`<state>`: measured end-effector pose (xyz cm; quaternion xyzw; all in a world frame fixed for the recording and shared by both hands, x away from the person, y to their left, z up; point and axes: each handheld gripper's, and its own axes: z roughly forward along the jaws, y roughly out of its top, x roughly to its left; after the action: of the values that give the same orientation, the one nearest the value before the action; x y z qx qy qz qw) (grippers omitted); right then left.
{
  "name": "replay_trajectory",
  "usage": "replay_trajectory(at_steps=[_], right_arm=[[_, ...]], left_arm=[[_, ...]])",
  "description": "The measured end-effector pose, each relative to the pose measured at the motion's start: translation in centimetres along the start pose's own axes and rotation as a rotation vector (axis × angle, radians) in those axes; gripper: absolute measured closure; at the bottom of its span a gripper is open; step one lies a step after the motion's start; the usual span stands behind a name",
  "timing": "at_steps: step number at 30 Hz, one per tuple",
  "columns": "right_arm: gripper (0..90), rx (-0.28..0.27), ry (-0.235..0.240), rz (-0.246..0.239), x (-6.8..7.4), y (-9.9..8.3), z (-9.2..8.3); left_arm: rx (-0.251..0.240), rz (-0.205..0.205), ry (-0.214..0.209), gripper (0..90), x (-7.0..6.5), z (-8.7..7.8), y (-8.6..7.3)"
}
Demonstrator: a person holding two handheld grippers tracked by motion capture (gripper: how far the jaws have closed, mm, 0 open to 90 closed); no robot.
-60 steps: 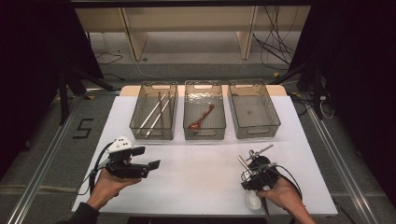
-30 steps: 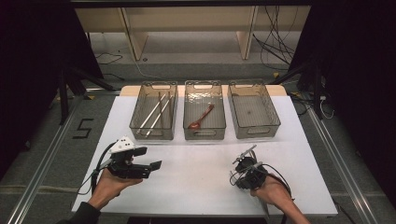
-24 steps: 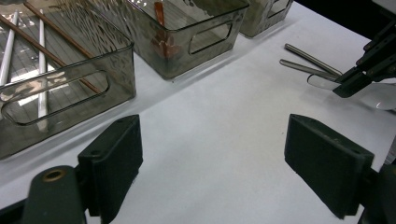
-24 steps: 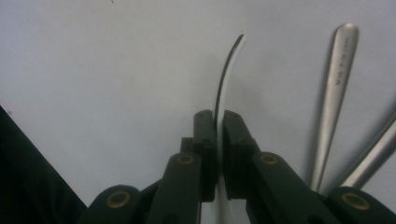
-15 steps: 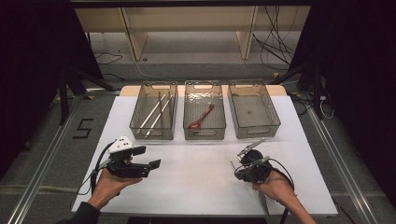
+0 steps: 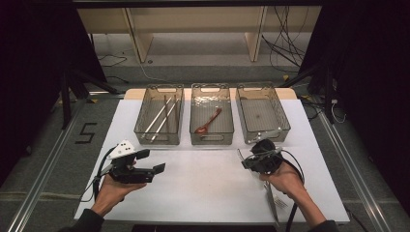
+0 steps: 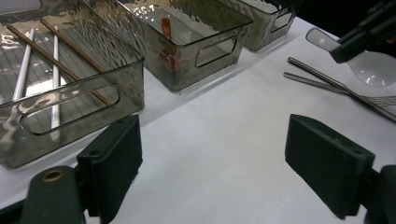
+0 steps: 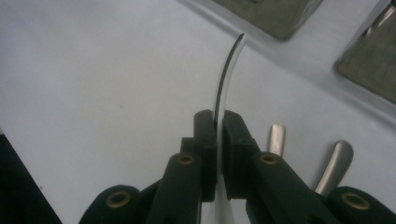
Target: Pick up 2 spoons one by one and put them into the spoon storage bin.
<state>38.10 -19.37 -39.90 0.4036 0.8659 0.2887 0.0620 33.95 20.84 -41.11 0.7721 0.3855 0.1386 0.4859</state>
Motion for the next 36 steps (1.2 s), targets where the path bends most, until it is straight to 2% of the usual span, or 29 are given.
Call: replay_trajectory(at_steps=[14, 16, 27, 36], right_arm=[[86.3, -0.073, 0.001, 0.015, -0.7, 4.3, 0.4], [86.3, -0.078, 0.000, 0.013, -0.8, 4.9, 0.5], [86.3, -0.111, -0.006, 0.033, -1.4, 7.9, 0.9], [86.3, -0.128, -0.029, 0.039, -2.0, 10.5, 1.4]], left_arm=[[-0.032, -0.002, -0.004, 14.4, 0.1, -0.2, 0.1], [-0.026, 0.010, -0.004, 13.8, 0.1, -0.2, 0.0], [-0.018, 0.018, -0.006, 12.9, 0.0, 0.0, 0.0], [-0.005, 0.028, 0.003, 12.9, -0.1, 0.0, 0.0]])
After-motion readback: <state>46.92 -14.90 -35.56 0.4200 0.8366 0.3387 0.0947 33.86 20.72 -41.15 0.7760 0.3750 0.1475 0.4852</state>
